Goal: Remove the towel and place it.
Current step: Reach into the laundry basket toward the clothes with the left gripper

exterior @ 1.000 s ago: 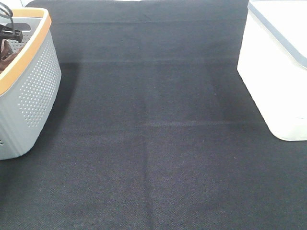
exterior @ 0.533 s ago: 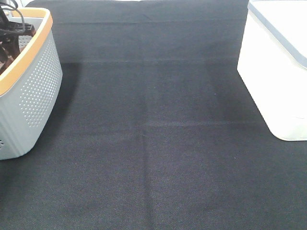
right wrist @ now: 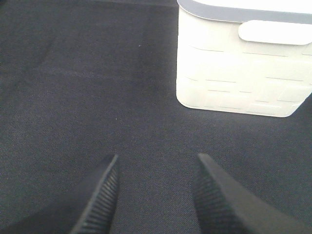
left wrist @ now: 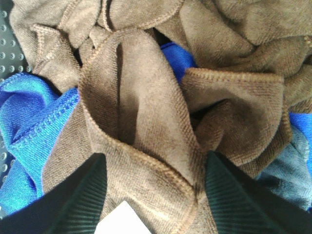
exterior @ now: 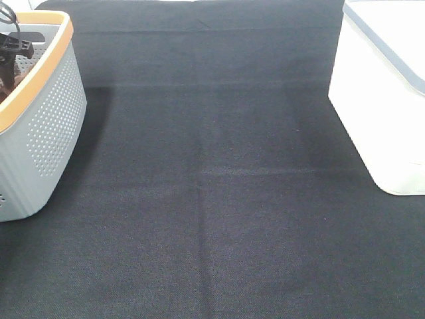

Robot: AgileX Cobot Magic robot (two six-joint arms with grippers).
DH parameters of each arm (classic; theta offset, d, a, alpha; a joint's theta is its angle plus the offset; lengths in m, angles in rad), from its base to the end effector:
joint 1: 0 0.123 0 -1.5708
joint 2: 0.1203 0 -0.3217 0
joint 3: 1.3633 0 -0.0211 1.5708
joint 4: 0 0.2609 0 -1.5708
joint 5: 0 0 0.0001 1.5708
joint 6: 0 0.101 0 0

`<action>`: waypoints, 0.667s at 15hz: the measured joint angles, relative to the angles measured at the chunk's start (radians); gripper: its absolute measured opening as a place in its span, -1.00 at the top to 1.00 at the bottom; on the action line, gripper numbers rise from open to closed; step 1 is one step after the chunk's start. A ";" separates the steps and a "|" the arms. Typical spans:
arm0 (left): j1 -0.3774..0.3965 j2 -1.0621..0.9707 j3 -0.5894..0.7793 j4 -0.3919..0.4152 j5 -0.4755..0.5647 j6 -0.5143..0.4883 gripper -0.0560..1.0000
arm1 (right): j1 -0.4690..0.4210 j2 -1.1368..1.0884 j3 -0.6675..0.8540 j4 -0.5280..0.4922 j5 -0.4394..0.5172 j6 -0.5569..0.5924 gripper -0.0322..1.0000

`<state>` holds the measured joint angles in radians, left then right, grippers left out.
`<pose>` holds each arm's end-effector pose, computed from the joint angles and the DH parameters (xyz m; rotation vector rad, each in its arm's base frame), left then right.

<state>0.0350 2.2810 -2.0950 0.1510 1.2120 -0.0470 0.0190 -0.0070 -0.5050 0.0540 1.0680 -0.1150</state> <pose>0.5244 0.0326 0.2387 -0.0681 2.8729 0.2112 -0.0262 0.0043 0.2783 -0.1396 2.0336 0.0044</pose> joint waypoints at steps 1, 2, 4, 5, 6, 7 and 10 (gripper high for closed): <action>0.000 0.000 0.000 -0.001 0.002 -0.003 -0.20 | 0.000 0.000 0.000 0.000 0.000 0.000 0.05; 0.000 0.000 0.000 -0.005 0.002 -0.005 -0.19 | 0.000 0.000 0.000 0.000 0.000 0.000 0.05; 0.000 0.000 0.000 -0.005 0.002 -0.005 -0.05 | 0.000 0.000 0.000 0.000 0.000 0.000 0.05; 0.000 0.000 0.000 -0.005 0.002 -0.005 0.00 | 0.000 0.000 0.000 0.000 0.000 0.000 0.05; 0.000 -0.001 0.000 -0.005 0.002 -0.005 0.03 | 0.000 0.000 0.000 0.000 0.000 0.000 0.05; 0.000 -0.006 0.000 -0.005 0.002 -0.005 0.04 | 0.000 0.000 0.000 0.000 0.000 0.000 0.05; 0.000 -0.023 0.000 -0.005 0.002 -0.005 0.04 | 0.000 0.000 0.000 0.000 0.000 0.000 0.05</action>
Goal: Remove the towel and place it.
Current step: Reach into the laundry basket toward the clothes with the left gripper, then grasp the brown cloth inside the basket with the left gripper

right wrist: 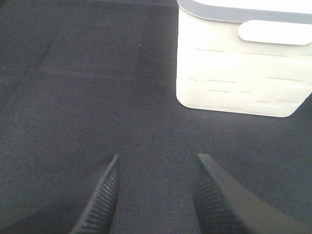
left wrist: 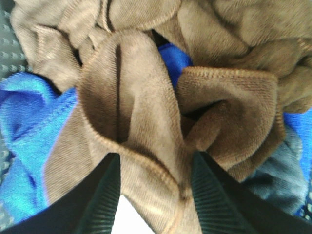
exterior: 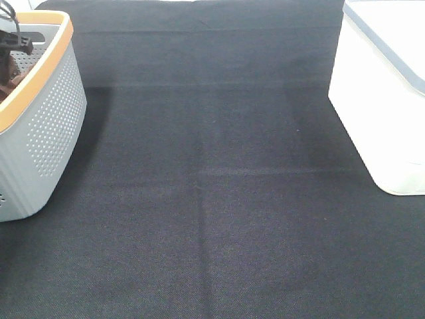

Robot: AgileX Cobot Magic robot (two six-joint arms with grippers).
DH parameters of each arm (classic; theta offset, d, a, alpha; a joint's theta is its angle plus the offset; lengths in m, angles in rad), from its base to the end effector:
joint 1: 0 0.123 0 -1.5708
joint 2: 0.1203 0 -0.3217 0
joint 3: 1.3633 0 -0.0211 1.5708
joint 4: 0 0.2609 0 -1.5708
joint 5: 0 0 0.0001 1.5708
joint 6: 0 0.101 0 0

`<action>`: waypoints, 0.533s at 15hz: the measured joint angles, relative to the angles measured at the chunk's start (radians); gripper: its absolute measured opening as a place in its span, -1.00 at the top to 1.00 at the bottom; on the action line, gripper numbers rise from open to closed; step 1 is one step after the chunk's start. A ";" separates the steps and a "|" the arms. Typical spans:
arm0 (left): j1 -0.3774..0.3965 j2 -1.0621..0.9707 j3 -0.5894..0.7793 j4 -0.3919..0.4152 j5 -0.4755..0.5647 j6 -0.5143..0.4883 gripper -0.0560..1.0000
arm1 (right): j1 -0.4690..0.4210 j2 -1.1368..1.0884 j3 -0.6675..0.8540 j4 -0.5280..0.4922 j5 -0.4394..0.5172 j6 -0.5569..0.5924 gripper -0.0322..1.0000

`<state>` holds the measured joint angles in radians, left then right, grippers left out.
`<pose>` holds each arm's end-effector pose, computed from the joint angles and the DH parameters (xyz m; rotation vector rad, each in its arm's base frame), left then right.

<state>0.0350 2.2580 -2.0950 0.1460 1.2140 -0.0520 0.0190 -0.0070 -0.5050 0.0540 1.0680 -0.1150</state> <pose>0.5214 0.0320 0.2506 -0.0789 2.8519 0.2023 -0.0262 0.0043 0.2783 -0.1396 2.0336 0.0044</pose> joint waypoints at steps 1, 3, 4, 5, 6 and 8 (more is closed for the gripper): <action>0.000 -0.012 0.000 0.000 0.001 0.000 0.04 | 0.000 0.000 0.000 0.000 0.000 0.000 0.05; 0.000 -0.027 0.002 0.000 0.001 0.000 0.04 | 0.000 0.000 0.000 0.000 0.000 0.000 0.05; 0.000 -0.036 0.024 0.000 0.000 0.000 0.04 | 0.000 0.000 0.000 0.000 0.000 0.000 0.05; 0.000 -0.038 0.054 -0.006 0.001 0.002 0.04 | 0.000 0.000 0.000 0.000 0.000 0.000 0.05; 0.000 -0.038 0.072 -0.026 0.002 0.003 0.04 | 0.000 0.000 0.000 0.000 0.000 0.000 0.05; 0.000 -0.037 0.083 -0.061 0.004 0.003 0.04 | 0.000 0.000 0.000 0.000 0.000 0.000 0.05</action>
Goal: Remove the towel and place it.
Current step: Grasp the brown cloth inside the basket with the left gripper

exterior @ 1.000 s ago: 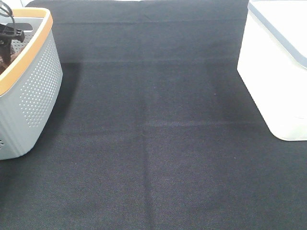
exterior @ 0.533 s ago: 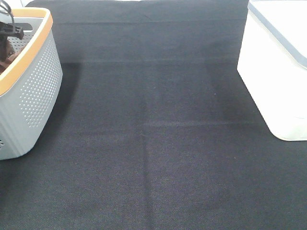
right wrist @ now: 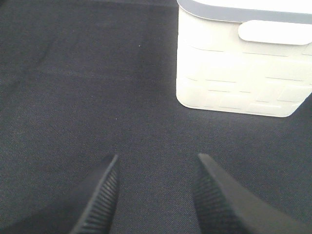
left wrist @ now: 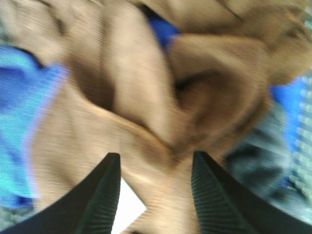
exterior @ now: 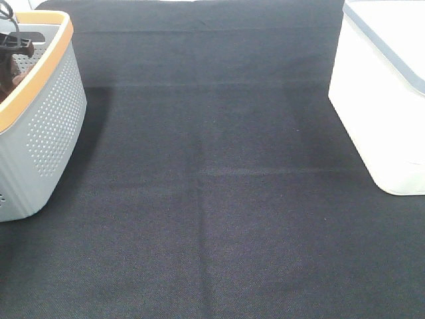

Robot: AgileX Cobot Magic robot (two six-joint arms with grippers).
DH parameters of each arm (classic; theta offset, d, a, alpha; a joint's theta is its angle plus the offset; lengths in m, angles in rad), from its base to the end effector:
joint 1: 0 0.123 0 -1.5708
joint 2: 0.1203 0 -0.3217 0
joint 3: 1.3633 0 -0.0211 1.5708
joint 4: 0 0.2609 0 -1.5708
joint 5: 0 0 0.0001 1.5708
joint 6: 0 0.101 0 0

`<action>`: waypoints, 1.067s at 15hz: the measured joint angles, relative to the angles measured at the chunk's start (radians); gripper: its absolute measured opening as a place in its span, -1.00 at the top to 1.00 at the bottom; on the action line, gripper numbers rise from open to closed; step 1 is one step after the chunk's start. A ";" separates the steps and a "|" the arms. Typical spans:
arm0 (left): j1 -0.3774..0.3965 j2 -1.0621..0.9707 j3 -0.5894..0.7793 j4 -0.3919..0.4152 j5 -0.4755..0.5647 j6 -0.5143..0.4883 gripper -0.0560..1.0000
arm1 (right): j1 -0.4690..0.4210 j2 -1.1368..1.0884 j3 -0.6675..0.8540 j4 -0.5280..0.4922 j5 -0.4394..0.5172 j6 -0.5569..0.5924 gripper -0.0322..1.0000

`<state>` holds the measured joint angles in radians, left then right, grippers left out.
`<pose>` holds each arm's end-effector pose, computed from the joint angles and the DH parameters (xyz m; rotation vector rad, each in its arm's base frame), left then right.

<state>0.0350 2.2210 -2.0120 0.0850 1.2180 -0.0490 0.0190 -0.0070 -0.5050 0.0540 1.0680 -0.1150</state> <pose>0.5081 0.0258 0.2451 -0.0928 2.9063 0.1186 -0.0262 0.0043 0.2783 -0.1396 2.0336 0.0044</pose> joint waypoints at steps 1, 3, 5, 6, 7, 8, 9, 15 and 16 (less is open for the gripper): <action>0.000 0.000 0.004 -0.004 -0.001 0.000 0.01 | 0.000 0.000 0.000 0.000 0.000 0.000 0.05; -0.001 0.000 0.027 0.009 0.000 0.000 -0.07 | 0.000 0.000 0.000 0.000 0.000 0.000 0.05; -0.001 0.000 0.035 0.032 0.002 0.000 -0.08 | 0.000 0.000 0.000 0.000 0.000 0.000 0.05; -0.001 0.000 0.037 0.063 0.003 -0.001 -0.08 | 0.000 0.000 0.000 0.000 0.000 0.000 0.05; -0.001 0.000 0.037 0.121 0.003 -0.004 -0.08 | 0.000 0.000 0.000 0.000 0.000 0.000 0.05; -0.001 0.000 0.037 0.144 0.003 -0.005 -0.06 | 0.000 0.000 0.000 0.000 0.000 0.000 0.05; -0.001 0.000 0.037 0.159 0.003 -0.005 -0.04 | 0.000 0.000 0.000 0.000 0.000 0.000 0.05; -0.001 0.029 0.037 0.150 0.003 -0.017 -0.02 | 0.000 0.000 0.000 0.000 0.000 0.000 0.05; -0.001 0.031 0.037 0.148 0.003 -0.028 -0.02 | 0.000 0.000 0.000 0.000 0.000 0.000 0.05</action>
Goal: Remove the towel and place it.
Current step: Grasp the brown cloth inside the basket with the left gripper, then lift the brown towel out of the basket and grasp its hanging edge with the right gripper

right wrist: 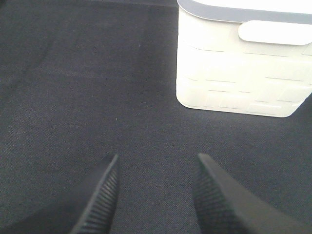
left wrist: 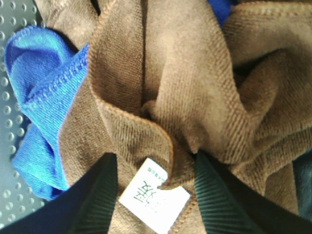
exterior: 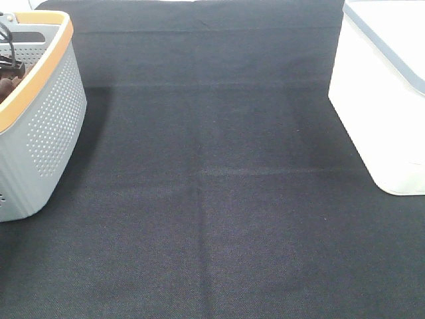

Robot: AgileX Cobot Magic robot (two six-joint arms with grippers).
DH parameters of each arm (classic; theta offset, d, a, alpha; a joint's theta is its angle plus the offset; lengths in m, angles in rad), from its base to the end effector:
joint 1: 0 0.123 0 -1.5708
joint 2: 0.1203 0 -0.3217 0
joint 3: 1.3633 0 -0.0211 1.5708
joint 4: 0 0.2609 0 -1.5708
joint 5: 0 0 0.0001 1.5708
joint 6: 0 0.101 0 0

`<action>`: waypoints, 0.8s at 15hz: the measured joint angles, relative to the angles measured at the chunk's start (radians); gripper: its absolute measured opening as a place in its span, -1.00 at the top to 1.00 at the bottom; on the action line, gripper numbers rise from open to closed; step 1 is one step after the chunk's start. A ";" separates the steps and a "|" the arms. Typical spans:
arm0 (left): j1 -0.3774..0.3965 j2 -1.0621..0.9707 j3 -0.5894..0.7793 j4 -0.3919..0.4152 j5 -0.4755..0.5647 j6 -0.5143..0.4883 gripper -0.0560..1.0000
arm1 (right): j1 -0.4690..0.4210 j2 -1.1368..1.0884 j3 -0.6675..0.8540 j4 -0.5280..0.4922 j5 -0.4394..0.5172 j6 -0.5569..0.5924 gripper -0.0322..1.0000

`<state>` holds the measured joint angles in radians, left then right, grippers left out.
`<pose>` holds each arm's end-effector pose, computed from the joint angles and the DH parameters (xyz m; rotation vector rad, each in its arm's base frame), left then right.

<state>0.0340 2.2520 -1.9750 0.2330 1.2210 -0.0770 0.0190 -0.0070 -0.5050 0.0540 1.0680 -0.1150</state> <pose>0.5067 0.0392 0.2211 -0.0717 2.9587 0.3296 -0.0262 0.0043 0.2783 -0.1396 2.0336 0.0044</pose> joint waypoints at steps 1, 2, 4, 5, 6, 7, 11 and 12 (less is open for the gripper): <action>0.000 0.000 0.000 -0.001 0.000 -0.011 -0.02 | 0.000 0.000 0.000 0.000 0.000 0.000 0.05; 0.000 0.000 0.000 -0.001 0.000 -0.011 -0.02 | 0.000 0.000 0.000 0.000 0.000 0.000 0.05; 0.000 0.001 0.000 -0.006 0.000 -0.028 -0.02 | 0.000 0.000 0.000 0.000 0.000 0.000 0.05; 0.000 0.002 0.000 -0.026 0.000 -0.029 -0.02 | 0.000 0.000 0.000 0.000 0.000 0.000 0.05; 0.000 0.002 0.000 -0.045 0.000 -0.029 -0.02 | 0.000 0.000 0.000 0.000 0.000 0.000 0.05; 0.000 0.002 0.000 -0.058 0.000 -0.029 -0.02 | 0.000 0.000 0.000 0.000 0.000 0.000 0.05; 0.000 0.002 0.000 -0.075 -0.027 -0.031 -0.02 | 0.000 0.000 0.000 0.000 0.000 0.000 0.05; 0.000 0.002 0.000 -0.076 -0.032 -0.033 0.01 | 0.000 0.000 0.000 0.000 0.000 0.000 0.05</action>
<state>0.0340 2.2540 -1.9750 0.1570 1.1890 -0.1100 0.0190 -0.0070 -0.5050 0.0540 1.0680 -0.1150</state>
